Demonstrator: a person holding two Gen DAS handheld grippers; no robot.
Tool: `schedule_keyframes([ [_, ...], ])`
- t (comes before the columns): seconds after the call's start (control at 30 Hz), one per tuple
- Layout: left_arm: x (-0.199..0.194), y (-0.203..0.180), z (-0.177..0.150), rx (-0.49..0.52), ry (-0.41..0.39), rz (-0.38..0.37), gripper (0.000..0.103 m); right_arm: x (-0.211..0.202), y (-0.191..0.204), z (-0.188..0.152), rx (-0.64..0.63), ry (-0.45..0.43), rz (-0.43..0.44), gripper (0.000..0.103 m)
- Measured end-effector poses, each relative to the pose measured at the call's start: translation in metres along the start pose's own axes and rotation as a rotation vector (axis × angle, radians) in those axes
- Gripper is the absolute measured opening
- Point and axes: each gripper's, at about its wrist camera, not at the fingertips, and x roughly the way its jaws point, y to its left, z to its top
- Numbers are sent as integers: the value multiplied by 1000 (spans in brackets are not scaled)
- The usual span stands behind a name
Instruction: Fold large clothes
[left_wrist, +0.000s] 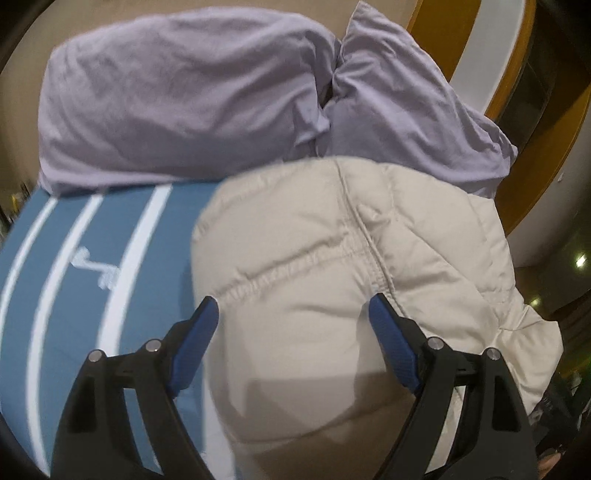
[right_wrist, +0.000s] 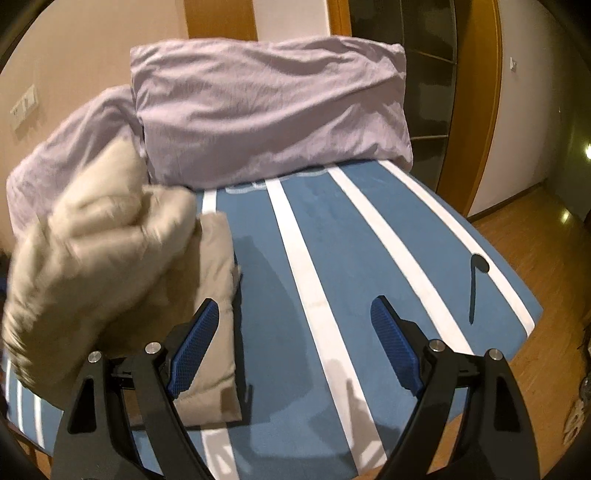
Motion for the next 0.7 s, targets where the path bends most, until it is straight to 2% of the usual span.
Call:
schedule_keyframes([
  [0.07,6,-2,-5,-18,8,-25,84,-5,0,8,5,-13,12,86],
  [0.17,10,-14,-10,16,5,-19,84,-12,3,19,3,-29,37,85],
  [0.37,17,-41,-22,110,-2,-11,84,-18,35,34,-42,-37,128,72],
  [0.43,19,-47,-24,130,-4,-8,84,-17,47,36,-61,-34,153,67],
  [0.6,23,-57,-29,165,-8,-3,84,-5,78,35,-117,-3,203,43],
  [0.7,25,-55,-28,159,-7,-7,84,2,90,32,-132,11,208,39],
])
